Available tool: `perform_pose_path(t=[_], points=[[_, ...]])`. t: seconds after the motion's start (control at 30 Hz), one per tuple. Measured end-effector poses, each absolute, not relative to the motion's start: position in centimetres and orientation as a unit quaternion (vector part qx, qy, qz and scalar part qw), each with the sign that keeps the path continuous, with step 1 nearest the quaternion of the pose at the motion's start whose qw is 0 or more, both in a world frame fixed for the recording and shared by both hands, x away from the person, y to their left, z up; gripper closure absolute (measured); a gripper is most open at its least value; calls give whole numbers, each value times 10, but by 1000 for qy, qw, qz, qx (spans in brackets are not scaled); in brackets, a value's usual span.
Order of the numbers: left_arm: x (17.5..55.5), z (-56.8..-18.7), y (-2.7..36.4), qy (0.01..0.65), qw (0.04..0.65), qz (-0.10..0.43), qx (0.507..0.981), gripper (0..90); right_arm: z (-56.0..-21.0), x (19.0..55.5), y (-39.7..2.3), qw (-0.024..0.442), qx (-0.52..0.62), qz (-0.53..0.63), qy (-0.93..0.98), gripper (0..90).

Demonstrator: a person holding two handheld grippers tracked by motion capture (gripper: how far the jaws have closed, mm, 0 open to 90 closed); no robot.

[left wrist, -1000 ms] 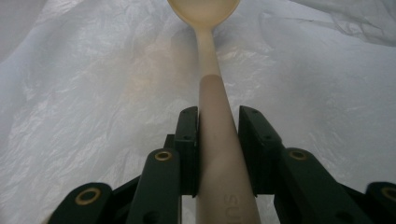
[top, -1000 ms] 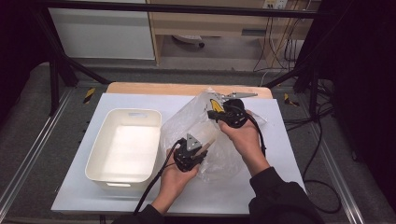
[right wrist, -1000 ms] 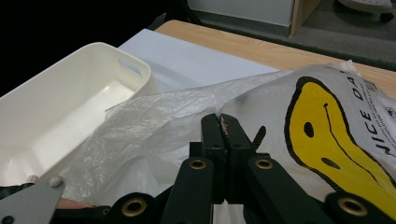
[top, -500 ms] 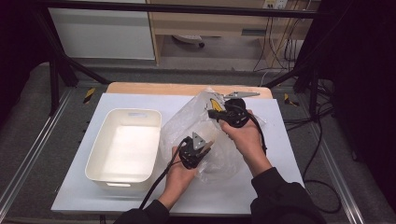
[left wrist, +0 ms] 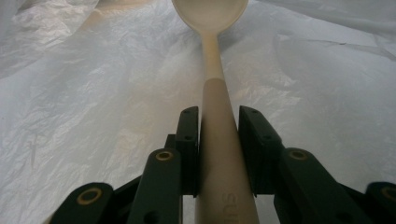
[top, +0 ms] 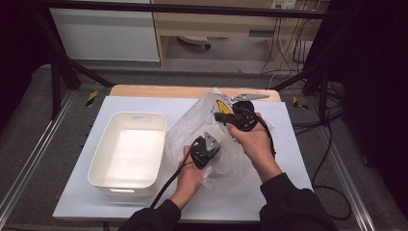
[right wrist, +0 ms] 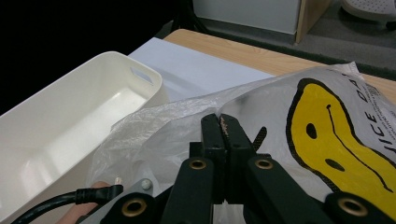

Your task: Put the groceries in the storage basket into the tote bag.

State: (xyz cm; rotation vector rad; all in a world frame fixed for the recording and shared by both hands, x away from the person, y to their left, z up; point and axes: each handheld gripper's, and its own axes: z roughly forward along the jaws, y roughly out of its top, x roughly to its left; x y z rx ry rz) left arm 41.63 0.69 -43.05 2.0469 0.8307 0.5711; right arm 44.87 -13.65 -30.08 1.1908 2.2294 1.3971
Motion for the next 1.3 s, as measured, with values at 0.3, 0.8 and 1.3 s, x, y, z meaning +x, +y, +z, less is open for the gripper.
perform_pose_path(t=[0.3,0.8,1.3], points=[[429,-437,4,328,408,240,817,700,-298,447,-138,126,406,483,765,900],[438,-432,1,337,433,256,796,702,-297,447,-137,126,404,482,768,900],[456,-449,3,341,398,217,823,701,-300,449,-137,123,406,476,771,900]])
